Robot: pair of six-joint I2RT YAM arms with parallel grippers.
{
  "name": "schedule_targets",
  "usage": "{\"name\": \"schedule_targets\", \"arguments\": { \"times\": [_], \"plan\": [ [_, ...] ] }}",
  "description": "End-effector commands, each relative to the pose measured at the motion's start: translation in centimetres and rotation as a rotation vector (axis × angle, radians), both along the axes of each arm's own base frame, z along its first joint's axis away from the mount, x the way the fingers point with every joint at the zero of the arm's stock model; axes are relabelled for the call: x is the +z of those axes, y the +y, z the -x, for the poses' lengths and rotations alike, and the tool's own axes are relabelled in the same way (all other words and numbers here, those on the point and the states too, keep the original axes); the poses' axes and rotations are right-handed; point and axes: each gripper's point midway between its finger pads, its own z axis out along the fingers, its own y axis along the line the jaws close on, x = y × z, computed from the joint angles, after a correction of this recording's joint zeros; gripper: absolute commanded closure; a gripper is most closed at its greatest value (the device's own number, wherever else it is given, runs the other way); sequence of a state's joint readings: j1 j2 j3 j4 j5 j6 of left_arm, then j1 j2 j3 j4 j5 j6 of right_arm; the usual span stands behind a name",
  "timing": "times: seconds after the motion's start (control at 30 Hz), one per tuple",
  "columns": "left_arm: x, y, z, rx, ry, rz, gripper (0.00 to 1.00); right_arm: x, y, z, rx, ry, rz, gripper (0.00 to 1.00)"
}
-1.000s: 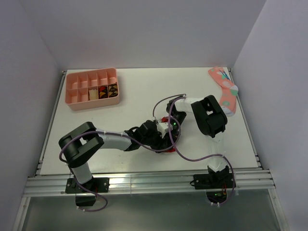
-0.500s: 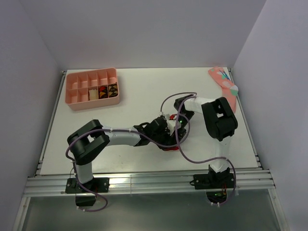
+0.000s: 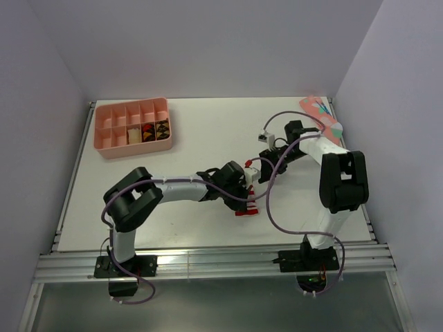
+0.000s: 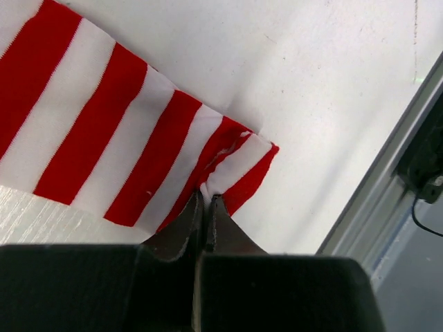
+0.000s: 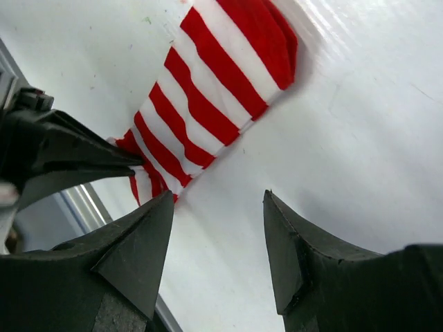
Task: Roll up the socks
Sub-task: Roll the sock at the center of the board.
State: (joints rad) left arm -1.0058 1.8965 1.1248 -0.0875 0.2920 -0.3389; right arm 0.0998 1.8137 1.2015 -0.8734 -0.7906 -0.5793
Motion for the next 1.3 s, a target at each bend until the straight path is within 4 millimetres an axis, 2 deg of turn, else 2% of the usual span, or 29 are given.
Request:
{"name": "schedule_targets", "arguments": {
  "times": [0.0, 0.03, 0.2, 0.27, 0.3, 0.33, 0.37, 0.43, 0.57, 0.63, 0.77, 0.83, 0.87, 0.9, 0.97, 1.0, 1.27],
  "plan": [
    [-3.3, 3.0, 1.7, 0.0, 0.166, -0.15, 1.0, 2.0, -0.4, -1.1, -0.036, -0.134, -0.038, 0.38],
    [-2.9, 2.6, 1.4, -0.006, 0.171, -0.144, 1.0, 2.0, -0.5, -1.0, -0.039, -0.143, -0.043, 0.38],
    [-3.7, 3.5, 1.4, 0.015, 0.313, -0.2, 1.0, 2.6, -1.0, 0.5, 0.002, -0.207, -0.078, 0.45],
    [-3.6, 3.2, 1.0, 0.019, 0.34, -0.202, 1.0, 2.7, -1.2, 0.3, 0.012, -0.274, -0.077, 0.46],
    [-3.5, 3.5, 1.4, 0.018, 0.369, -0.222, 1.0, 2.7, -1.2, 1.1, 0.041, -0.315, -0.082, 0.46],
    [-3.2, 2.9, 1.6, 0.003, 0.401, -0.206, 1.0, 2.7, -1.4, 1.4, 0.053, -0.341, -0.087, 0.46],
    [-3.1, 2.9, 1.7, 0.003, 0.426, -0.205, 0.99, 2.1, -1.3, 2.3, 0.082, -0.356, -0.095, 0.46],
    [-2.5, 2.6, 1.9, -0.006, 0.473, -0.195, 1.0, 2.5, -1.2, 3.0, 0.118, -0.427, -0.106, 0.46],
    [-3.1, 2.7, 2.0, -0.006, 0.543, -0.218, 1.0, 1.9, -1.3, 5.2, 0.221, -0.529, -0.107, 0.45],
    [-3.3, 2.6, 2.0, 0.002, 0.577, -0.222, 1.0, 2.2, -1.2, 5.9, 0.247, -0.561, -0.106, 0.46],
    [-3.2, 3.0, 1.8, 0.019, 0.654, -0.226, 1.0, 1.7, -0.4, 7.8, 0.346, -0.609, -0.094, 0.45],
    [-3.5, 3.2, 1.6, 0.031, 0.679, -0.24, 1.0, 1.5, -0.2, 8.0, 0.383, -0.659, -0.056, 0.45],
    [-3.6, 3.5, 1.7, 0.034, 0.703, -0.254, 1.0, 0.8, -0.1, 8.6, 0.394, -0.652, -0.039, 0.45],
    [-3.4, 3.4, 1.6, 0.033, 0.705, -0.255, 1.0, 1.1, 0.8, 8.6, 0.434, -0.7, -0.031, 0.45],
    [-3.5, 4.0, 1.8, 0.031, 0.723, -0.29, 1.0, -0.1, 0.8, 9.3, 0.471, -0.71, 0.026, 0.45],
    [-3.3, 3.7, 1.6, 0.027, 0.72, -0.288, 1.0, 0.0, 1.5, 9.7, 0.514, -0.738, 0.027, 0.45],
    [-3.8, 3.8, 1.1, 0.044, 0.757, -0.314, 1.0, -0.9, 3.1, 11.0, 0.613, -0.787, 0.066, 0.47]
  ]
}}
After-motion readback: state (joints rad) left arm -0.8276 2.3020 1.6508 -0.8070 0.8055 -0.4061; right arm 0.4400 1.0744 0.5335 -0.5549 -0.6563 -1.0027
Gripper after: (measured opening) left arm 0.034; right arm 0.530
